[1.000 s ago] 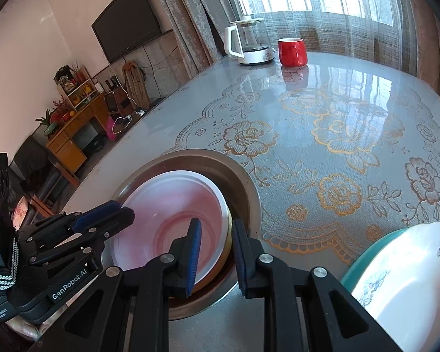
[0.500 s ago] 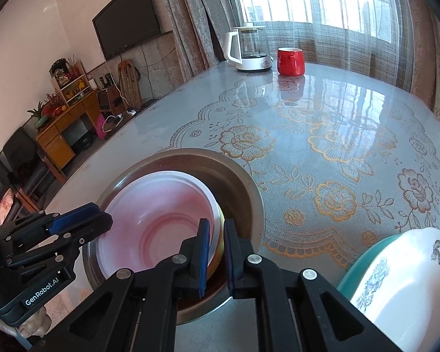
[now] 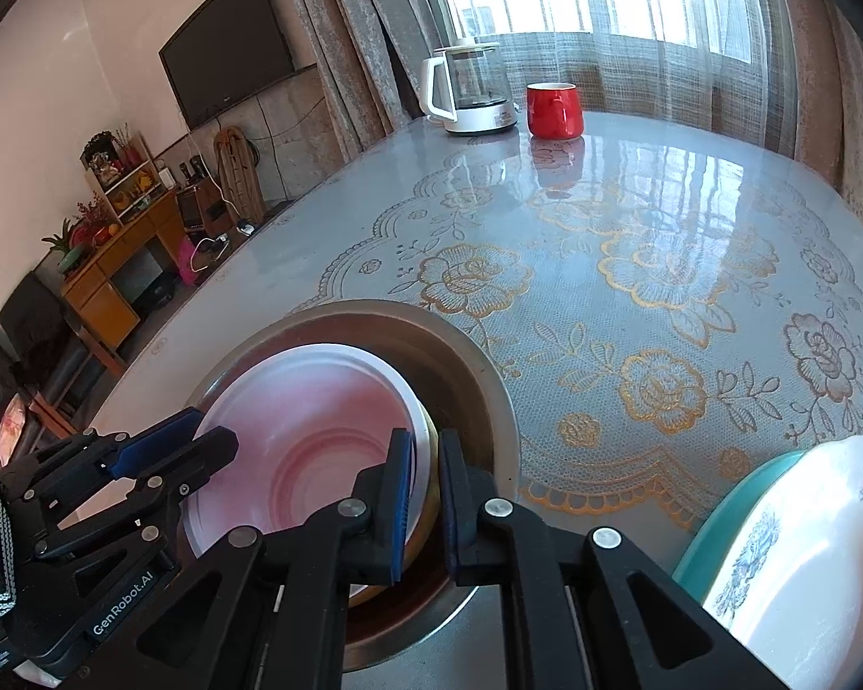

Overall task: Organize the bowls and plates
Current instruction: 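Grip the steel bowl rim with both tools around the nested bowls, then lift the steel bowl with both tools and carry it toward the plate stack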

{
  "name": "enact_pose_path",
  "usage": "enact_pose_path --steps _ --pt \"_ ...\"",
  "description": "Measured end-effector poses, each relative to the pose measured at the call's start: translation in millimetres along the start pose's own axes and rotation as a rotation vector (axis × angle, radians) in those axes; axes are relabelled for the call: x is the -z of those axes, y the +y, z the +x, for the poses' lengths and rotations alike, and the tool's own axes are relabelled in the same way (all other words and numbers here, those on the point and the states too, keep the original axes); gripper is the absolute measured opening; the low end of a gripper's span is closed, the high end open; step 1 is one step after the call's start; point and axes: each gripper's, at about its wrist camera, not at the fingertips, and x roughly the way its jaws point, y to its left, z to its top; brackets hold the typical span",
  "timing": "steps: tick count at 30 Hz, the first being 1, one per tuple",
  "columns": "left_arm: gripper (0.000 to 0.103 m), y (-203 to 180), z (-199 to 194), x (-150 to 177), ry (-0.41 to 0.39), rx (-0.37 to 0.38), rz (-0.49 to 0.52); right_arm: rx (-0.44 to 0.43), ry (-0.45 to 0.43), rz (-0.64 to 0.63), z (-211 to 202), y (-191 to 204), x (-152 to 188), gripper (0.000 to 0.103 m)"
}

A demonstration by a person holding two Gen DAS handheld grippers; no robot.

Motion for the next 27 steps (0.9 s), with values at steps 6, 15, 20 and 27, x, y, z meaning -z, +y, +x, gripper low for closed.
enact_pose_path --steps 6,15,20,27 --pt "0.021 5.0 -3.2 -2.4 -0.003 0.023 -0.032 -0.022 -0.004 0.037 -5.4 -4.9 0.8 0.019" --pt "0.021 15.7 -21.6 -8.8 -0.06 0.05 -0.085 -0.056 -0.026 0.102 -15.2 -15.0 -1.1 0.02" --pt "0.021 24.3 -31.0 -10.3 -0.088 0.057 -0.102 -0.061 -0.036 0.123 -19.8 -17.4 -2.8 0.026" --pt "0.021 41.5 -32.9 -8.1 -0.09 0.034 -0.145 -0.048 -0.048 0.175 -27.9 -32.3 -4.5 0.033"
